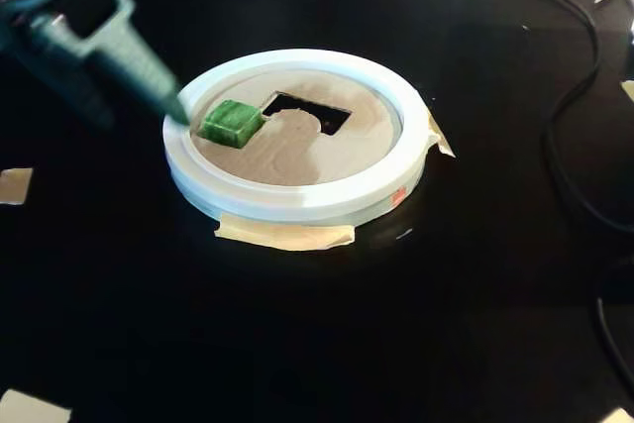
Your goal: Pick up the square block and drop it in corresponding square shaped hole
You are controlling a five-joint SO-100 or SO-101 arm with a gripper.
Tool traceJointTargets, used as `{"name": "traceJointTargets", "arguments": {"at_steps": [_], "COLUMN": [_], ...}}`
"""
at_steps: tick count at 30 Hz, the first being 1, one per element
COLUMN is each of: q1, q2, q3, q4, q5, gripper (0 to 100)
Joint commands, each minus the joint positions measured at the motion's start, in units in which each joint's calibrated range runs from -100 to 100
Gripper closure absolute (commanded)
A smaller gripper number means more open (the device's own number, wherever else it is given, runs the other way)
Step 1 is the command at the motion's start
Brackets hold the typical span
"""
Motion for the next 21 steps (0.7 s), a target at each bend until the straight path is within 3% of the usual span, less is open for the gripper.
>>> {"name": "traceJointTargets", "arguments": {"at_steps": [1,5,14,21], "q1": [13.29,19.91,22.28,24.4], "q2": [-13.72,-24.65,-56.44,-56.71], "q3": [5.61,12.8,41.86,45.77], "q4": [0.29,-2.21,-10.94,-10.44], "q5": [4.2,5.18,5.42,11.14], "gripper": [19,19,19,18]}}
